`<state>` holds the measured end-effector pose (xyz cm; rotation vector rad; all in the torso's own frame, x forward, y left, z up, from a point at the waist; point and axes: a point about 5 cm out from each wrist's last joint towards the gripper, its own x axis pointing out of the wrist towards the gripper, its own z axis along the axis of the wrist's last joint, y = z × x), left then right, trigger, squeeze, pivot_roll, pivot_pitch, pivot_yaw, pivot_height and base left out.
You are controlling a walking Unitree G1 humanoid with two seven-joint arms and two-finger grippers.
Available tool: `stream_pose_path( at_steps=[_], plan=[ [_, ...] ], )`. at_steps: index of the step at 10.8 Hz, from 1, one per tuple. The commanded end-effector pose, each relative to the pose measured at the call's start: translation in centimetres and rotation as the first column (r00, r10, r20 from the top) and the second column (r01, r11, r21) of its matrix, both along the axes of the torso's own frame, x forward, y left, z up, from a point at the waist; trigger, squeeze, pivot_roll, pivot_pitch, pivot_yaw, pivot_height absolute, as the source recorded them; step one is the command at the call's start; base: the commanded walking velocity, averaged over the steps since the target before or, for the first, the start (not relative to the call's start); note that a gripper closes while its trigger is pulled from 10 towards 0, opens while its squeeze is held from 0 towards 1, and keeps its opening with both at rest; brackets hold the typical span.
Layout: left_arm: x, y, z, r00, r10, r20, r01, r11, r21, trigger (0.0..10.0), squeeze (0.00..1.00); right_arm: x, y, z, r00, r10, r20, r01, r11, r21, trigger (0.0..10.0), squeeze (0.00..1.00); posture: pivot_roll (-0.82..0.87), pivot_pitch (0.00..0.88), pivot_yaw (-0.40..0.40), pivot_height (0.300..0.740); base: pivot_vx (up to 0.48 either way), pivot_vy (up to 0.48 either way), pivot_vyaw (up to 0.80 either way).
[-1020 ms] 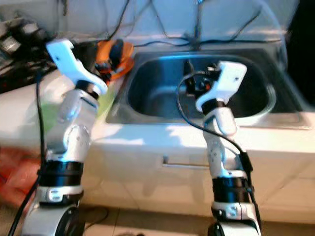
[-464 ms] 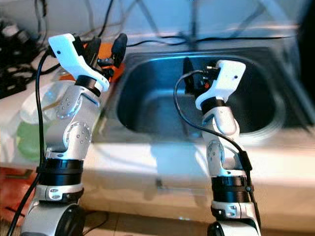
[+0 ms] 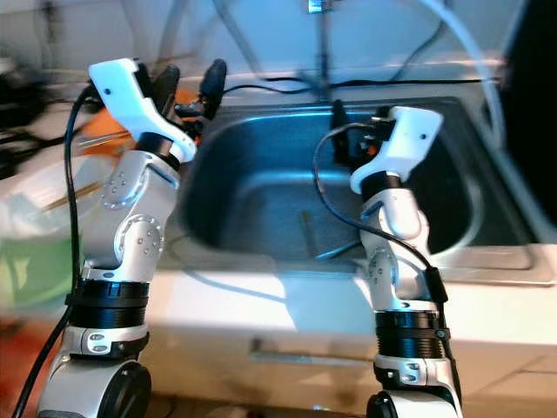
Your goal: Kitchen organization
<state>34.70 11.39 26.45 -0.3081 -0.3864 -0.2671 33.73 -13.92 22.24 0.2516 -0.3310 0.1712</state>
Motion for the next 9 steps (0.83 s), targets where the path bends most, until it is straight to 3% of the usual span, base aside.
stream_pose_path(
  at_steps=[1,4,6,7,9],
  plan=[
    [-0.1,0.6,0.3,1.000,0.022,0.009,-0.022,1.000,0.002,10.0,0.00,-0.1,0.6,0.3,1.000,0.019,0.012,-0.019,1.000,-0.003,10.0,0.00,0.08,0.054,0.142,0.740,0.000,0.000,0.00],
    [0.1,1.2,-0.2,0.995,0.093,-0.019,-0.093,0.996,-0.005,10.0,0.00,-0.1,0.6,0.4,0.999,0.038,0.008,-0.038,0.999,0.006,10.0,0.00,0.08,0.056,0.143,0.740,0.000,0.000,0.00],
    [-0.1,2.1,-1.1,0.977,0.213,-0.027,-0.211,0.975,0.072,10.0,0.00,-0.4,0.8,0.9,0.984,0.180,-0.005,-0.180,0.983,0.040,10.0,0.00,0.08,0.061,0.141,0.740,0.000,0.000,0.00],
    [-0.3,2.2,-1.5,0.974,0.222,-0.035,-0.219,0.973,0.075,10.0,0.00,-0.9,0.8,1.1,0.969,0.246,0.008,-0.246,0.969,0.003,10.0,0.00,0.08,0.061,0.138,0.740,0.000,0.000,0.00],
    [-1.3,1.8,-2.1,0.982,0.190,-0.024,-0.187,0.978,0.095,10.0,0.00,-1.4,0.7,0.9,0.964,0.268,0.008,-0.267,0.963,-0.035,10.0,0.00,0.08,0.065,0.137,0.740,0.000,0.000,0.80]
  ],
)
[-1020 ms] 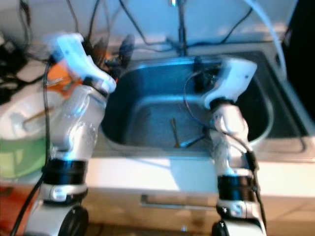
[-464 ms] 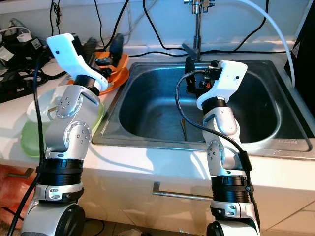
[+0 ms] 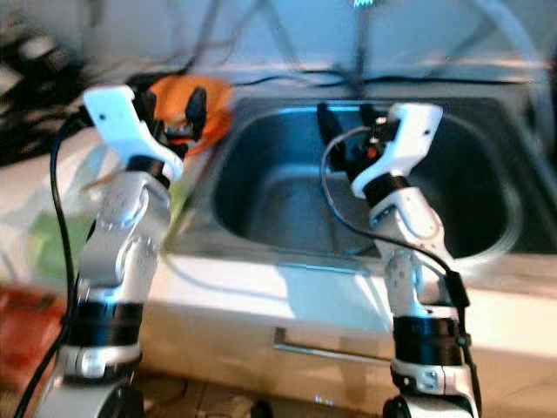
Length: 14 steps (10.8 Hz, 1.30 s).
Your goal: Kitchen organization
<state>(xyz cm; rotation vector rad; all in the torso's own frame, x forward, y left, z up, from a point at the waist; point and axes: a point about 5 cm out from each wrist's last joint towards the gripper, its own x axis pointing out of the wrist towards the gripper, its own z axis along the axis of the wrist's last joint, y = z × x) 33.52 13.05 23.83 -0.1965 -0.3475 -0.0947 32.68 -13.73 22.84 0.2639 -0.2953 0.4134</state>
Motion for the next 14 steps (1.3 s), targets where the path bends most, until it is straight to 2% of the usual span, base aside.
stream_pose_path(
  at_steps=[1,5,7,10,12,14],
  plan=[
    [-0.4,-0.2,0.4,1.000,-0.018,0.019,0.018,1.000,0.010,10.0,0.00,-0.4,0.6,0.3,0.999,0.034,0.009,-0.034,0.999,-0.002,10.0,0.00,0.08,0.065,0.138,0.740,0.000,0.000,0.80],
    [-0.8,-0.9,0.7,0.998,-0.062,0.029,0.062,0.998,0.007,10.0,0.00,-0.4,1.0,0.2,0.999,0.039,0.004,-0.039,0.999,0.002,10.0,0.00,0.09,0.062,0.143,0.740,0.000,0.000,0.80],
    [-0.4,-1.4,-0.5,0.992,-0.115,-0.058,0.110,0.990,-0.094,10.0,0.00,-0.3,0.9,0.2,1.000,0.026,-0.007,-0.026,1.000,0.007,10.0,0.00,0.08,0.066,0.141,0.740,0.000,0.000,0.00],
    [0.6,-1.6,-1.1,0.978,-0.166,-0.125,0.143,0.975,-0.168,10.0,0.00,-0.6,1.3,0.7,1.000,0.028,0.002,-0.028,1.000,0.009,10.0,0.00,0.08,0.072,0.136,0.740,0.000,0.000,0.00],
    [0.8,-2.6,-1.3,0.956,-0.252,-0.152,0.213,0.948,-0.235,10.0,0.00,-0.9,1.6,1.4,1.000,0.018,0.015,-0.019,1.000,0.019,10.0,0.00,0.08,0.077,0.134,0.740,0.000,0.000,0.00],
    [0.9,-4.8,-1.2,0.915,-0.369,-0.162,0.312,0.904,-0.293,10.0,0.00,-0.9,1.8,1.2,1.000,0.009,-0.005,-0.009,1.000,0.022,10.0,0.00,0.08,0.077,0.131,0.740,0.000,0.000,0.00]
  ],
)
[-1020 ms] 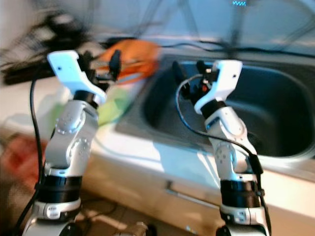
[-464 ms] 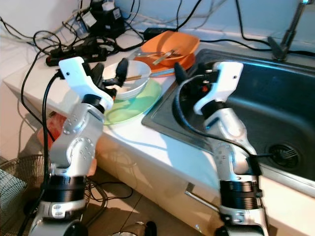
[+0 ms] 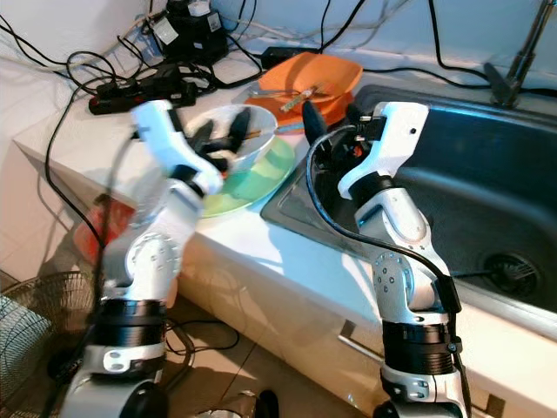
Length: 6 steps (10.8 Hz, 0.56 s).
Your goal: Kitchen organization
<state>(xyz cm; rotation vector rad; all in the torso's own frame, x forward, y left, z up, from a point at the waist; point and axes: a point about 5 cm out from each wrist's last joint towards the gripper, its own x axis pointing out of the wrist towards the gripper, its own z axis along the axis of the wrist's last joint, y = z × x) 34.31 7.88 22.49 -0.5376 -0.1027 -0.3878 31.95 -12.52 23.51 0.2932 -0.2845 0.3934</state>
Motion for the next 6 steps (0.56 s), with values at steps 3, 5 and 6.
stream_pose_path(
  at_steps=[3,5,6],
  plan=[
    [-0.5,-2.8,1.4,0.989,-0.135,0.059,0.137,0.990,-0.035,10.0,0.00,-0.2,0.3,0.5,1.000,-0.012,0.012,0.012,1.000,-0.007,10.0,0.00,0.07,0.077,0.133,0.740,0.000,0.000,0.00],
    [-1.0,-4.1,1.7,0.975,-0.191,0.110,0.187,0.981,0.044,10.0,0.00,-0.1,0.1,0.5,0.999,-0.033,0.008,0.033,0.999,-0.003,10.0,0.00,0.06,0.074,0.133,0.740,0.000,0.000,0.00],
    [-1.0,-4.2,1.5,0.972,-0.207,0.109,0.195,0.974,0.117,10.0,0.00,-0.1,0.1,0.5,0.999,-0.037,0.007,0.037,0.999,-0.001,10.0,0.00,0.06,0.074,0.133,0.740,0.000,0.000,0.00]
  ],
)
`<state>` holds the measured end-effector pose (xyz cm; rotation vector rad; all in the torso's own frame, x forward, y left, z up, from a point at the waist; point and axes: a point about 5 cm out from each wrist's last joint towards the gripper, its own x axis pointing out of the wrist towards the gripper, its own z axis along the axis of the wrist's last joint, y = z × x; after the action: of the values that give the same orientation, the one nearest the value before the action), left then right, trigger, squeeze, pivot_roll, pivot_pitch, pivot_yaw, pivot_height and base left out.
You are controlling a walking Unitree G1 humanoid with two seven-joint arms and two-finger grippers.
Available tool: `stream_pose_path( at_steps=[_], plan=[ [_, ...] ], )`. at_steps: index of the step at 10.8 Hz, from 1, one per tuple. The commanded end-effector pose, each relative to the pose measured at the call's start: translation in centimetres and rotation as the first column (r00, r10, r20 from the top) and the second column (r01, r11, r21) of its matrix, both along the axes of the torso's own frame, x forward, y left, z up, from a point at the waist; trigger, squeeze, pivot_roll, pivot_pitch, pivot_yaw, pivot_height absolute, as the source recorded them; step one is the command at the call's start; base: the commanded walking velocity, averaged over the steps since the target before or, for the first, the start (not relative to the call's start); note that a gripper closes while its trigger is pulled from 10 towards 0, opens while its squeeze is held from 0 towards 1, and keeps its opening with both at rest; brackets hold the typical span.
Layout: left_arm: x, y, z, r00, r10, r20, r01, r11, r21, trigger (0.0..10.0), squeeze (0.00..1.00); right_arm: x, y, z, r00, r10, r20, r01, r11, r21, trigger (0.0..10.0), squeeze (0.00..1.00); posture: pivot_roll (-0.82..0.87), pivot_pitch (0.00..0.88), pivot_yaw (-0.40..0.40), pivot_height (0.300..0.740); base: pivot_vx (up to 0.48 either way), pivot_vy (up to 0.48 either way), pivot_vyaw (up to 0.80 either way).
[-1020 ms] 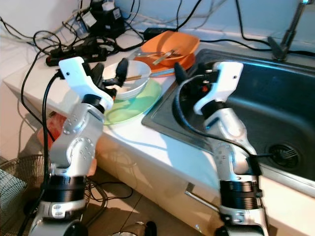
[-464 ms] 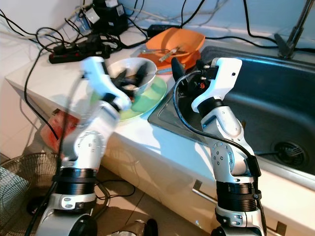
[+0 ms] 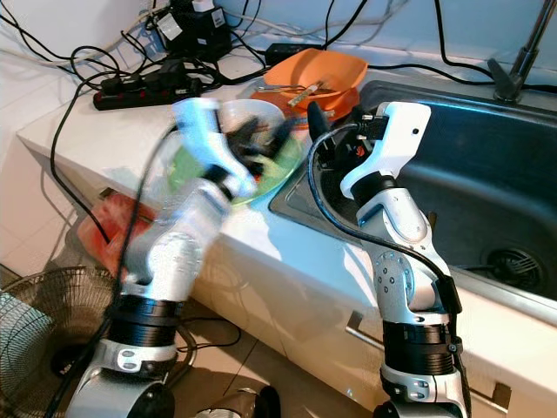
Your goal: Kitchen organization
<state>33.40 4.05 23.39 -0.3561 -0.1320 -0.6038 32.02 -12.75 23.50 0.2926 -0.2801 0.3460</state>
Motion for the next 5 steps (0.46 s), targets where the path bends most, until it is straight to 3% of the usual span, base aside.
stream_pose_path(
  at_steps=[1,3,5],
  plan=[
    [0.3,0.3,0.5,0.998,0.000,0.069,-0.007,0.994,0.109,10.0,0.00,-0.1,0.3,0.5,1.000,0.001,0.015,-0.001,1.000,0.005,10.0,0.00,0.07,0.072,0.134,0.740,0.000,0.000,0.00],
    [1.6,2.3,0.9,0.993,0.027,0.119,-0.053,0.973,0.226,10.0,0.00,-0.1,0.4,0.5,1.000,0.000,0.012,0.000,1.000,0.020,10.0,0.00,0.07,0.073,0.138,0.740,0.000,0.000,0.00],
    [2.8,4.7,1.0,0.982,0.076,0.174,-0.134,0.925,0.355,10.0,0.00,-0.3,-0.6,0.7,1.000,-0.005,0.007,0.004,0.998,0.068,10.0,0.00,0.08,0.077,0.140,0.740,0.000,0.000,0.00]
  ],
)
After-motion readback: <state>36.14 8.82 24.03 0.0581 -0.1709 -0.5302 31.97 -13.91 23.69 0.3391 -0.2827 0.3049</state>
